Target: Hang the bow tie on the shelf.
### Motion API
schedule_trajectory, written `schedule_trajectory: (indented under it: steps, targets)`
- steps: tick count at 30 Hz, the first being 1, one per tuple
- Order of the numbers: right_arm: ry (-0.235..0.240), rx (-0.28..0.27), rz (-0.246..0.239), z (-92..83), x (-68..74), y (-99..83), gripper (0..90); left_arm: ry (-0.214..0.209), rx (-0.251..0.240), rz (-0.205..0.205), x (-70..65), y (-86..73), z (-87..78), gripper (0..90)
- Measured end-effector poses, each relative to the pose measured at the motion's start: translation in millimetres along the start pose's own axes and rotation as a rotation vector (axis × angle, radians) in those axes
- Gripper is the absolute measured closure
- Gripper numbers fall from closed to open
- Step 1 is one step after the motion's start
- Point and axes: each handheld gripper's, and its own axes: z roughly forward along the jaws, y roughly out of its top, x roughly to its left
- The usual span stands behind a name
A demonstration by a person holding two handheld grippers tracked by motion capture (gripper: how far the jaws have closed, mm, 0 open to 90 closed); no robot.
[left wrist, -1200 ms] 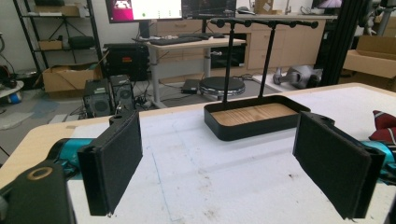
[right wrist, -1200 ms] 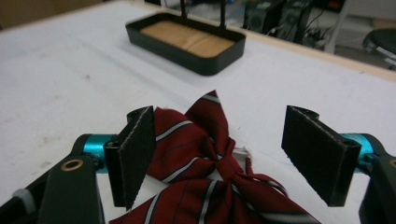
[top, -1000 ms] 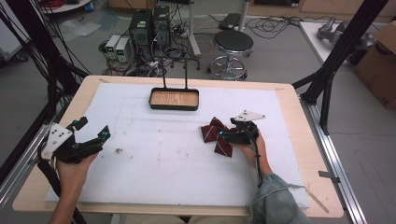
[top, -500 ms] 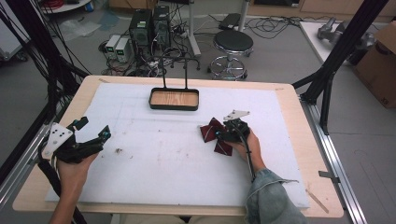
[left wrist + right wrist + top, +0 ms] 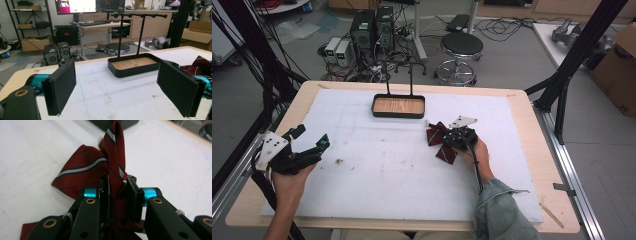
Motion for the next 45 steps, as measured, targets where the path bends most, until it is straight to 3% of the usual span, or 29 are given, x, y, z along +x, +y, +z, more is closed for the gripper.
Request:
schedule_trajectory:
  steps: [4,14,15,20,23,28,34,38,42,45]
  targets:
    - [-0.021,-0.055,-0.010,-4.9,-1.4,5.9,75.6,-0.003,-0.001,0.004,0.3,0.2,0.1,16.0]
    - [0.003,-0.177,-0.060,-16.2,-3.5,33.9,75.7,-0.006,-0.006,0.002,0.6,1.0,-0.2,16.0]
    - [0.024,-0.207,-0.068,-19.0,-3.8,43.8,75.6,-0.006,-0.005,0.003,0.8,0.9,-0.1,16.0]
    - [0.055,-0.264,-0.086,-21.8,-4.3,57.1,75.6,-0.007,-0.008,0.002,0.8,1.5,-0.3,16.0]
    - [0.084,-0.331,-0.049,-24.1,-9.3,70.0,75.6,-0.007,-0.008,0.002,1.2,1.5,-1.0,16.0]
    - [0.113,-0.396,-0.016,-24.4,-18.6,85.0,75.6,-0.006,-0.012,0.000,2.4,2.2,-2.1,16.0]
    - [0.101,-0.416,-0.021,-16.9,-26.1,95.1,75.7,-0.009,-0.013,-0.002,3.8,1.5,-2.7,16.0]
    - [0.106,-0.437,0.001,-12.7,-30.6,97.9,75.7,-0.009,-0.009,-0.002,3.8,0.3,-2.4,16.0]
    - [0.098,-0.470,-0.002,-14.0,-34.1,109.6,75.6,-0.012,-0.003,0.001,2.8,-1.0,-1.7,16.0]
    - [0.088,-0.463,0.014,-13.4,-39.4,118.4,75.6,-0.015,0.000,0.000,2.5,-1.8,-1.5,16.0]
